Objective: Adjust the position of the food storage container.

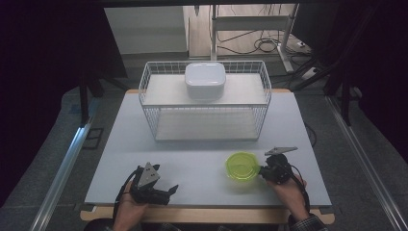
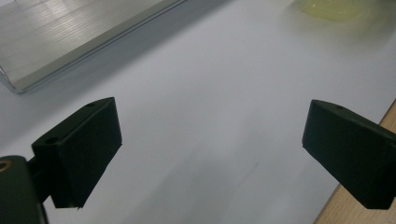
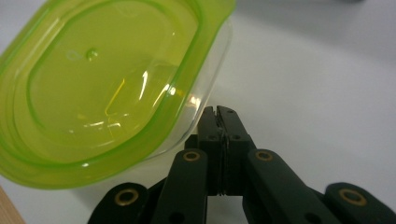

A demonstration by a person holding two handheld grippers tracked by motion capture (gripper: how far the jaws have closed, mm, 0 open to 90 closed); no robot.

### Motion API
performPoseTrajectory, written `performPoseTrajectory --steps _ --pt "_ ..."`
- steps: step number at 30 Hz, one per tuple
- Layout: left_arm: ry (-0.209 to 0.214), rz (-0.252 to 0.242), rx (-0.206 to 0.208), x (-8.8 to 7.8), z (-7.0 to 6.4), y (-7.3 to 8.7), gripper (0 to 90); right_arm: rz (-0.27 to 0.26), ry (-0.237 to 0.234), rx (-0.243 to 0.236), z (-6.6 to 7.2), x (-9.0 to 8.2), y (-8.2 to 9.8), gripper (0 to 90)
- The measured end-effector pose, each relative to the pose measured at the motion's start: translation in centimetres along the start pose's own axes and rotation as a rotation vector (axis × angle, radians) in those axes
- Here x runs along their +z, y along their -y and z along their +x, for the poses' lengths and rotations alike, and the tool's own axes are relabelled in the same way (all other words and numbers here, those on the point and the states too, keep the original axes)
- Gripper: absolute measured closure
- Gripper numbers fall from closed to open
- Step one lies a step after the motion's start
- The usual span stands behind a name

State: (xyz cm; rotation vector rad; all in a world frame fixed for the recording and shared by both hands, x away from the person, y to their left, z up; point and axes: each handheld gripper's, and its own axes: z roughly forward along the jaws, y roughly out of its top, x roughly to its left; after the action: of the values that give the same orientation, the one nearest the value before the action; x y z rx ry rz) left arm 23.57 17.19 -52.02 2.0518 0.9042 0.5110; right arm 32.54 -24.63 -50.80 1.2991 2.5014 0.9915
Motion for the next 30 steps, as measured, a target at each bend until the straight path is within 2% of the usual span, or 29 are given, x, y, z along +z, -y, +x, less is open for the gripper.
performPoseTrajectory --steps 3,9,14,21,30 --pt "0.0 0.001 0.0 0.0 0.0 0.0 4.3 0.013 0.004 -0.006 0.2 -0.2 0.3 88.8" --pt "-0.001 0.001 0.0 0.0 0.0 0.0 4.3 0.022 -0.022 -0.002 0.9 -0.7 1.1 88.0" --pt "-0.001 0.006 0.004 0.1 0.0 0.0 4.3 0.011 -0.036 -0.003 1.3 -0.5 1.0 88.0" --pt "0.0 0.008 0.004 0.1 -0.1 0.0 4.3 0.0 -0.082 -0.006 1.9 0.6 0.1 88.1" --pt "0.0 0.01 0.001 0.1 0.0 0.0 4.3 0.01 -0.146 -0.021 3.0 2.8 -1.8 88.2"
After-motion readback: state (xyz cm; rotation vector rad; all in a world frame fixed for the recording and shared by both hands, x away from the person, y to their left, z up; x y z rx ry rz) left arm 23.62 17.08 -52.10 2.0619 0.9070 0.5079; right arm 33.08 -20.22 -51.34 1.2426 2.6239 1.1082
